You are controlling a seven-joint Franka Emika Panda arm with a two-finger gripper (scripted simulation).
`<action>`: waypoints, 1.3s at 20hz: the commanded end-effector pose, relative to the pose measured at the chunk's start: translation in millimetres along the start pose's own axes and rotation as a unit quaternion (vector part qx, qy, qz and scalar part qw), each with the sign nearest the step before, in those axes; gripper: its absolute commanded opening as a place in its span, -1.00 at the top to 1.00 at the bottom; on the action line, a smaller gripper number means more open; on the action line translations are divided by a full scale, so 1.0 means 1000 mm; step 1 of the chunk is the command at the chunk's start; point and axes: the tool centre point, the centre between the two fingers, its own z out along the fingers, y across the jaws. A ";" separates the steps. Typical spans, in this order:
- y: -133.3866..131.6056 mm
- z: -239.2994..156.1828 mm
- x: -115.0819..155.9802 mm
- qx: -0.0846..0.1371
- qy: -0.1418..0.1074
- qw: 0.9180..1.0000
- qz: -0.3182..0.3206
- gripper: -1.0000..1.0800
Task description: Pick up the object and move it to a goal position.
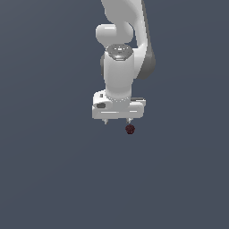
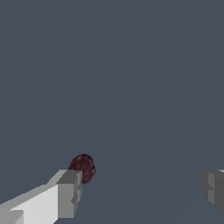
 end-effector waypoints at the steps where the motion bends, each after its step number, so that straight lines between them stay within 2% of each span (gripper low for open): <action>1: 0.000 0.000 0.000 0.000 0.000 1.000 0.000 -0.92; 4: 0.006 0.003 -0.002 -0.001 -0.003 1.000 0.005 -0.92; 10: 0.037 0.014 -0.010 -0.008 -0.016 0.999 0.036 -0.92; 13: 0.038 0.013 -0.009 -0.009 -0.016 0.999 0.039 -0.92; 20: 0.016 0.031 -0.016 -0.007 -0.019 1.000 0.008 -0.92; 26: -0.030 0.069 -0.036 -0.003 -0.026 0.998 -0.058 -0.92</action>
